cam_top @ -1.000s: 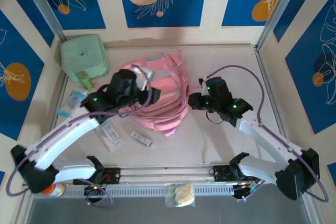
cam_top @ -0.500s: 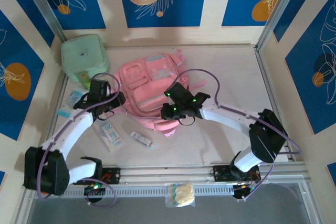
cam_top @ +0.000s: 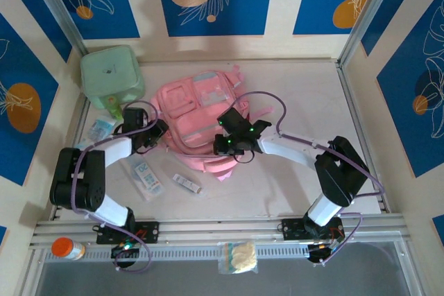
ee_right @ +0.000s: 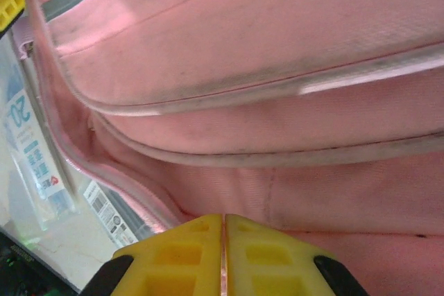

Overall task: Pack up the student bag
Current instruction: Rotate the student bag at the top-center of the table.

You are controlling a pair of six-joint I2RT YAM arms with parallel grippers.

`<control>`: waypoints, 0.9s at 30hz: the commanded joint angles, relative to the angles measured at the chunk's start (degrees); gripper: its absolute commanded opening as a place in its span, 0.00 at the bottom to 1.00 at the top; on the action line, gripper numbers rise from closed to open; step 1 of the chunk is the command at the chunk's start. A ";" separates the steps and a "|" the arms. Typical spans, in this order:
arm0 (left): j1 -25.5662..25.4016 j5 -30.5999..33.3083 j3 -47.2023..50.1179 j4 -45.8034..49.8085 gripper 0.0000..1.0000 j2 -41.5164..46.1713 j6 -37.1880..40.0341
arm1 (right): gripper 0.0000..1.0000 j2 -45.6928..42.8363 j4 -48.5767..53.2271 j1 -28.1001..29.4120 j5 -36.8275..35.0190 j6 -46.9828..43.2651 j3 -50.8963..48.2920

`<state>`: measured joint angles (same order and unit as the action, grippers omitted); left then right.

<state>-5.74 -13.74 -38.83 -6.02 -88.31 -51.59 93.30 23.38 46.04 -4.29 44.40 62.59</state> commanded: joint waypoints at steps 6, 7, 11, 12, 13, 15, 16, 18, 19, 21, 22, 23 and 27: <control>-1.79 -1.09 2.94 -8.88 0.31 -3.52 -7.30 | 0.11 1.86 -1.31 -1.05 0.59 0.59 -1.57; -2.38 -1.72 3.05 -10.57 0.29 -4.04 -8.48 | 0.11 2.14 -1.53 -1.58 0.92 0.73 -1.63; -5.43 -2.16 1.98 -12.62 0.11 -4.84 -10.46 | 0.10 2.20 -1.52 -4.25 0.33 -0.41 -1.77; -6.52 -2.17 1.80 -12.99 0.07 -4.76 -10.77 | 0.10 2.13 -0.97 -5.04 -0.77 -1.05 -1.65; -7.48 -2.04 1.69 -13.04 0.03 -4.58 -11.21 | 0.10 2.15 -0.39 -6.27 -1.08 -1.75 -1.44; -9.32 -1.39 1.69 -13.41 0.00 -3.83 -12.37 | 0.11 1.91 0.66 -8.85 -0.27 -3.26 -1.00; -10.59 -0.79 1.61 -13.62 0.00 -3.48 -13.32 | 0.11 1.65 1.45 -10.48 0.02 -4.24 -0.69; -13.23 0.21 0.86 -13.85 0.00 -2.86 -14.13 | 0.13 0.45 3.58 -13.74 -0.50 -6.02 -0.11; -14.79 1.10 0.10 -13.30 0.00 -2.57 -14.60 | 0.15 -0.57 4.02 -15.71 -0.63 -6.89 -0.10; -18.04 3.06 -1.09 -13.21 0.00 -2.34 -15.67 | 0.19 -2.84 5.08 -18.86 0.02 -8.93 0.31; -19.68 4.03 -2.08 -12.82 0.00 -2.49 -16.24 | 0.21 -3.99 6.86 -19.76 -1.23 -9.56 1.19; -21.00 4.86 -2.91 -12.43 0.00 -2.88 -16.98 | 0.24 -5.23 8.85 -19.94 -2.68 -10.16 2.04; -25.07 7.05 -4.52 -15.48 0.00 -3.82 -19.30 | 0.36 -9.73 14.41 -16.19 -7.36 -10.61 2.77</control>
<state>-28.29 -7.38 -40.82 -17.39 -92.23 -68.49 87.46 31.55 26.61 -8.40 35.90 63.61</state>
